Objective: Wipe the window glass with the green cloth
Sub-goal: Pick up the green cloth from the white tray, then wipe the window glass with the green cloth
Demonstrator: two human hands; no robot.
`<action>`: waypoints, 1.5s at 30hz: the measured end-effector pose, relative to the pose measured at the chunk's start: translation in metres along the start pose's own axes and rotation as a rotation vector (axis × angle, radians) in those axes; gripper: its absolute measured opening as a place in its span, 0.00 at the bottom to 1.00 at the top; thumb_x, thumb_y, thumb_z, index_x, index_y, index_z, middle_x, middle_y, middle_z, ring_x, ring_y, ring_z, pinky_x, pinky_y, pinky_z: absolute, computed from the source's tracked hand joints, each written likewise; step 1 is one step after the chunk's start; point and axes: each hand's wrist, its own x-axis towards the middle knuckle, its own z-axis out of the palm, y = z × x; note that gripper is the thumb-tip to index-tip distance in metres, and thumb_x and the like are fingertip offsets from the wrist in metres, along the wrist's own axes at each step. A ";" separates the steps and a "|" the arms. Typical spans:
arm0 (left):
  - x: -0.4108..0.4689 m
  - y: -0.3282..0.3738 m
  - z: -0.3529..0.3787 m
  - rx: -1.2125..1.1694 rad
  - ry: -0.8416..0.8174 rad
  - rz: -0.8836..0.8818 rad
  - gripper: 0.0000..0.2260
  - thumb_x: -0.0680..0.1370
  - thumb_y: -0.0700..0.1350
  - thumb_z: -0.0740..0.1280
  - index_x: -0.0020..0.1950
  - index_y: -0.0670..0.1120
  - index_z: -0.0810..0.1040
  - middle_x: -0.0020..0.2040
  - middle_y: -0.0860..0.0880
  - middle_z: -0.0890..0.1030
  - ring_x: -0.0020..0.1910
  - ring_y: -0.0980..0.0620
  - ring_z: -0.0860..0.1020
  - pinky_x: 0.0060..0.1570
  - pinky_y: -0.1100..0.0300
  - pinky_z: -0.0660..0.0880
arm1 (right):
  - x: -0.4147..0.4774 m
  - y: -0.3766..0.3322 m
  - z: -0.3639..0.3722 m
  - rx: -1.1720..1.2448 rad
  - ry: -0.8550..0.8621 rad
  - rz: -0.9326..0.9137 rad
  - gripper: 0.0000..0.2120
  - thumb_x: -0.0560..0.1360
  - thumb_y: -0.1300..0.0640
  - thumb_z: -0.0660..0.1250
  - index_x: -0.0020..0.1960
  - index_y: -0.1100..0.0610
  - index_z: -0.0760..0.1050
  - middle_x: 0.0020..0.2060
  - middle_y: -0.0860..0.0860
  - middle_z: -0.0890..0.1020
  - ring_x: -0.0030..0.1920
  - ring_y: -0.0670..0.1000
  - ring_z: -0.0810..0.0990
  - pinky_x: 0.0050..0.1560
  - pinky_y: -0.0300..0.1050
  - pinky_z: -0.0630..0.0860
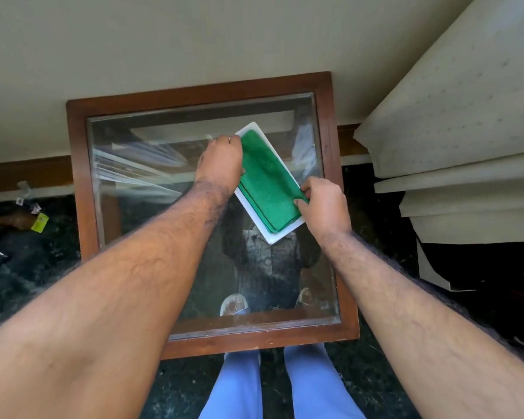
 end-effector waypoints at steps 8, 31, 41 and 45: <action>0.006 0.008 -0.001 -0.038 -0.040 -0.162 0.14 0.78 0.42 0.75 0.62 0.40 0.83 0.59 0.42 0.79 0.58 0.43 0.80 0.61 0.49 0.81 | 0.002 -0.001 0.010 0.017 0.009 -0.013 0.14 0.81 0.59 0.72 0.66 0.56 0.81 0.61 0.52 0.84 0.61 0.51 0.84 0.56 0.41 0.80; -0.126 -0.015 -0.229 -1.339 -0.337 -0.154 0.35 0.67 0.31 0.71 0.73 0.50 0.70 0.54 0.45 0.81 0.47 0.48 0.82 0.36 0.59 0.82 | -0.091 -0.110 -0.208 0.506 -0.069 -0.167 0.02 0.73 0.55 0.64 0.45 0.49 0.75 0.41 0.45 0.81 0.42 0.49 0.77 0.46 0.46 0.74; -0.204 -0.017 -0.449 -1.265 -0.211 0.071 0.31 0.59 0.39 0.81 0.63 0.38 0.82 0.53 0.47 0.89 0.54 0.50 0.86 0.71 0.47 0.76 | -0.177 -0.211 -0.404 0.481 0.130 -0.374 0.07 0.66 0.51 0.66 0.43 0.43 0.78 0.45 0.54 0.87 0.41 0.50 0.79 0.44 0.45 0.75; -0.229 -0.017 -0.541 -1.321 -0.226 0.217 0.29 0.66 0.35 0.75 0.68 0.36 0.79 0.62 0.39 0.86 0.60 0.43 0.85 0.67 0.46 0.78 | -0.207 -0.254 -0.471 0.513 0.188 -0.477 0.11 0.73 0.60 0.71 0.54 0.52 0.84 0.44 0.50 0.86 0.42 0.48 0.81 0.39 0.37 0.79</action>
